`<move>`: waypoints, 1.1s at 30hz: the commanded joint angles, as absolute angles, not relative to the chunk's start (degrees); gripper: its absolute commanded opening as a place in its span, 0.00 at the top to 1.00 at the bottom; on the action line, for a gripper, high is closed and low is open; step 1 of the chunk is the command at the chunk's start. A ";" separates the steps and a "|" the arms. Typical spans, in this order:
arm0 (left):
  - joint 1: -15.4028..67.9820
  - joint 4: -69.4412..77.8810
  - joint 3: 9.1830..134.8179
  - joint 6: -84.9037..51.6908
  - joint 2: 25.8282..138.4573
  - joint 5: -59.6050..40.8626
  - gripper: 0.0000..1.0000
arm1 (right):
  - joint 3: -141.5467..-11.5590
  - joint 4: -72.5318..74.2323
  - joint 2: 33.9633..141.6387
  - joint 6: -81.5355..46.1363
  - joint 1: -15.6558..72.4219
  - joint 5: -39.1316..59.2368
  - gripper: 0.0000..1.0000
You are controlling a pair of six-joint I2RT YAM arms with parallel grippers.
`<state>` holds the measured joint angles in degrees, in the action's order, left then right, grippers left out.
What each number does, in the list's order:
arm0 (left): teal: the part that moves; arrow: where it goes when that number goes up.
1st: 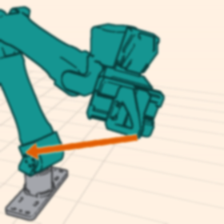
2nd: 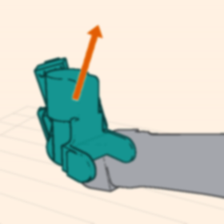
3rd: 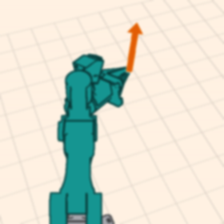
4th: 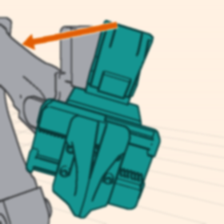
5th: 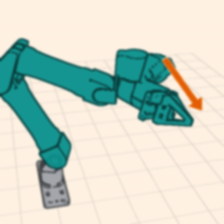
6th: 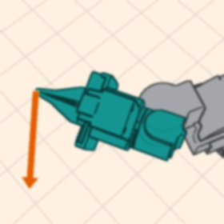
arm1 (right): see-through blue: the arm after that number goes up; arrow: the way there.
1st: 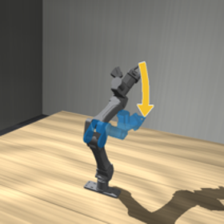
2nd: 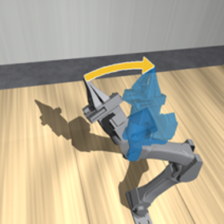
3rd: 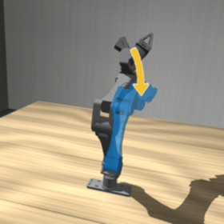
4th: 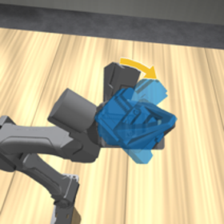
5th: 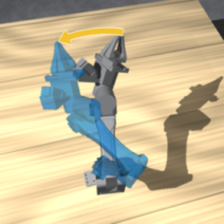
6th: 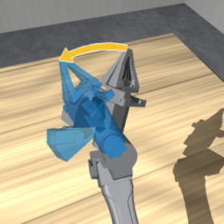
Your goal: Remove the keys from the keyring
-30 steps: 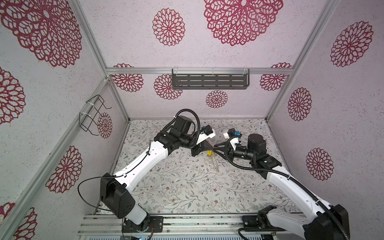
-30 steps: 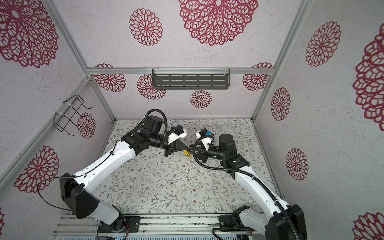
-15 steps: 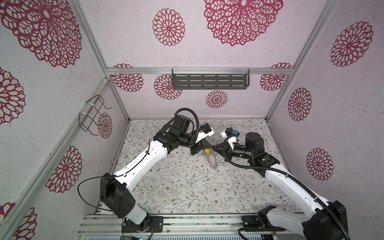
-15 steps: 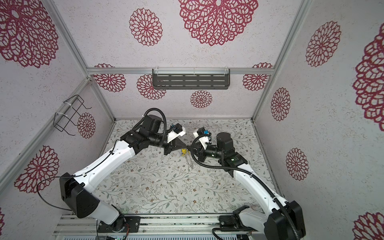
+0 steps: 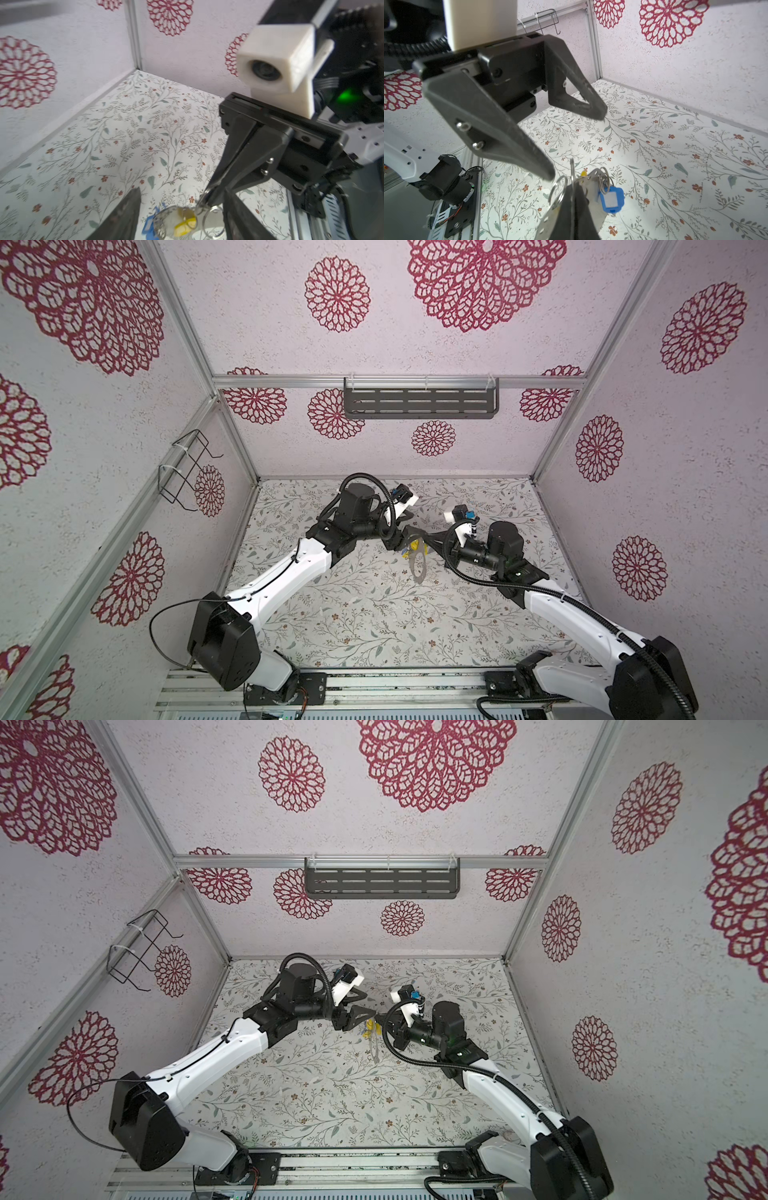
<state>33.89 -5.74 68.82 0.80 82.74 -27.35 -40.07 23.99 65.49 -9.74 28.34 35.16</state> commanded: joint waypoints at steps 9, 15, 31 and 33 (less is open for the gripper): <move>27.87 12.50 66.04 -30.12 80.29 -24.99 0.36 | -35.86 55.31 66.69 -22.36 28.66 30.59 1.00; 28.14 22.33 65.45 -38.99 85.78 -35.81 0.52 | -36.01 63.92 69.21 -27.75 28.72 31.27 1.00; 30.07 28.73 66.18 -44.82 89.64 -46.36 0.55 | -38.57 64.88 71.13 -29.70 28.59 34.51 1.00; 30.37 28.50 66.56 -44.82 90.16 -46.73 0.55 | -38.91 65.53 71.44 -30.60 28.58 35.21 1.00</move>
<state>29.71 26.35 65.41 -44.27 88.86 -44.58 -36.36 59.53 71.64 -28.67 28.34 33.32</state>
